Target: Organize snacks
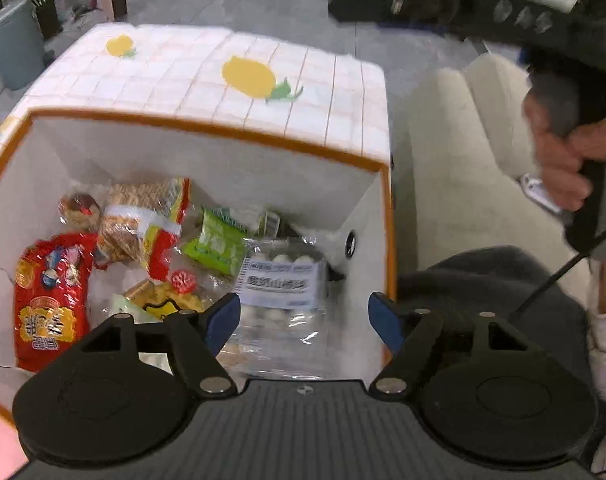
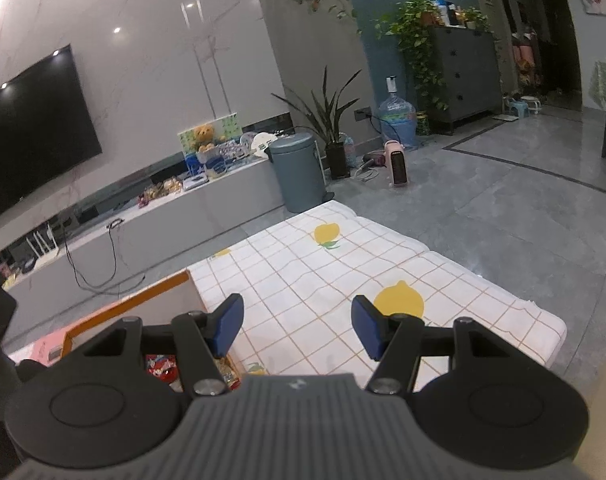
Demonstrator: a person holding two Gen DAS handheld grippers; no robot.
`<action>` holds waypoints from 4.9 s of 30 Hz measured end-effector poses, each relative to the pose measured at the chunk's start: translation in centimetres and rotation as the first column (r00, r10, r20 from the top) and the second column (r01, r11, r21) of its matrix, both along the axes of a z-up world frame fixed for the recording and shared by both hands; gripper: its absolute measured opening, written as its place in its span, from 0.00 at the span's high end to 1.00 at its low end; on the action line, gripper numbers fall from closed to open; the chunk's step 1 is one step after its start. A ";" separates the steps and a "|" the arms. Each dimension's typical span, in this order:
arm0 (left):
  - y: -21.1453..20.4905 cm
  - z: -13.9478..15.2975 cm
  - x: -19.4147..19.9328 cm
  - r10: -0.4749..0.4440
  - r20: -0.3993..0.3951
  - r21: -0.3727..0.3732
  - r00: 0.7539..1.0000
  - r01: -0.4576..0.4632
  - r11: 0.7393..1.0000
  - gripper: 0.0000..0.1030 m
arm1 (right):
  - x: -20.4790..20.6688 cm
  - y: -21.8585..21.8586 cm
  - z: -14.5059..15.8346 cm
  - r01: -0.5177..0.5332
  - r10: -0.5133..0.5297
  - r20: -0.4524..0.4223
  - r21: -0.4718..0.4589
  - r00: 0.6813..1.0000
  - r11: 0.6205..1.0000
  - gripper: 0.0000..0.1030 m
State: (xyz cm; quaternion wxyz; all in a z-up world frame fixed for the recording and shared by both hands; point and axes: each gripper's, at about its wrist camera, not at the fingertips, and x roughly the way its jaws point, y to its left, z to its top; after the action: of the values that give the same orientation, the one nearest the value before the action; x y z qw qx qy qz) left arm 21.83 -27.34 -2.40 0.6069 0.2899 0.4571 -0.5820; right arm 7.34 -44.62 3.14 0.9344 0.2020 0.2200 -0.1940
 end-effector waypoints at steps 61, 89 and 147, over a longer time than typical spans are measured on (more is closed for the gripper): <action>9.0 10.8 -14.8 0.884 0.216 -0.371 0.415 -0.802 0.467 0.02 | -3.4 8.5 1.5 -0.232 0.218 -0.338 -0.001 0.916 0.973 0.03; 11.1 4.9 -11.1 0.929 0.191 -0.186 0.316 -0.918 0.350 0.06 | -1.5 13.1 -0.6 -0.338 0.289 -0.480 -0.017 0.828 0.941 0.03; 11.1 6.9 -12.6 0.923 0.170 -0.261 0.346 -0.887 0.381 0.07 | -3.4 15.0 2.3 -0.359 0.268 -0.439 -0.136 0.858 0.923 0.03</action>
State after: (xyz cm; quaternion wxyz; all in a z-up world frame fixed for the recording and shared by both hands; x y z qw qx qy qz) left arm 9.26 -16.22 4.47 0.9026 0.0319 0.4104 -0.1262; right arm 3.89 -29.67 5.42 0.9020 0.0164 0.4200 -0.0991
